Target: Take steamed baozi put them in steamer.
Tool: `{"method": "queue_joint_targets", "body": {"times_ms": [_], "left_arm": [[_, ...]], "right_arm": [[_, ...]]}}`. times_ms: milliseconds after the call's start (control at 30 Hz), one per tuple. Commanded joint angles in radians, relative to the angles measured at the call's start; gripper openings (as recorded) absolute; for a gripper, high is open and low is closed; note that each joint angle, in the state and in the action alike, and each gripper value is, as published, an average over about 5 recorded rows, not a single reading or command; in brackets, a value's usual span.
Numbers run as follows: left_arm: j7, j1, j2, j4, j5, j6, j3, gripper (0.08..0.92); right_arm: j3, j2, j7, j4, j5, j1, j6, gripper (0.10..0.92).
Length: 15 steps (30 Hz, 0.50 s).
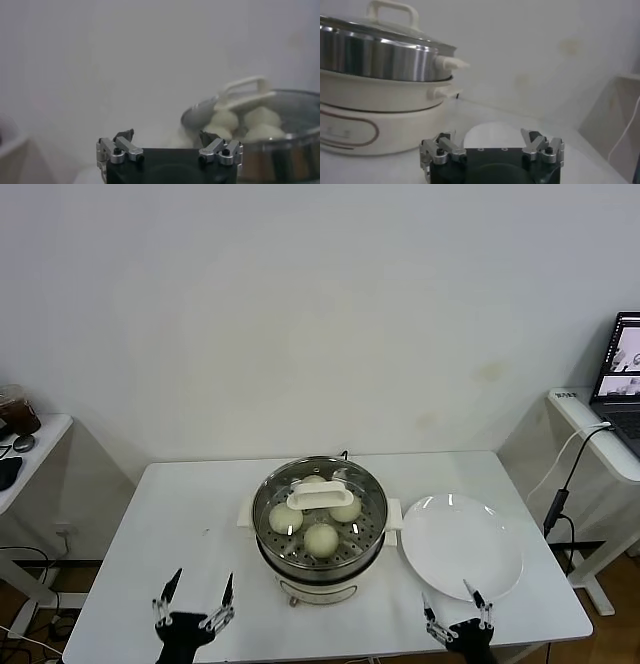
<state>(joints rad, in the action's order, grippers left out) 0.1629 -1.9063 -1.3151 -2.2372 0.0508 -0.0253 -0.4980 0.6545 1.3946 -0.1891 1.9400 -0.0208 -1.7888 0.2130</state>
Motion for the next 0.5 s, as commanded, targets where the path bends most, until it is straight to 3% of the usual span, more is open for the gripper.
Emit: {"method": "queue_joint_targets", "body": {"times_ms": [33,500], "left_arm": [[-0.042,-0.126,-0.020,0.165,0.199,-0.235,-0.072,0.823],[-0.070,-0.126,-0.020,0.160,0.205,-0.220,-0.063,0.823]], "right_arm": [[-0.078,-0.044,0.010,0.071,-0.073,-0.081,-0.060,0.823],[-0.083,-0.024,0.013,0.065,-0.057,-0.095,-0.048,0.823]]}}
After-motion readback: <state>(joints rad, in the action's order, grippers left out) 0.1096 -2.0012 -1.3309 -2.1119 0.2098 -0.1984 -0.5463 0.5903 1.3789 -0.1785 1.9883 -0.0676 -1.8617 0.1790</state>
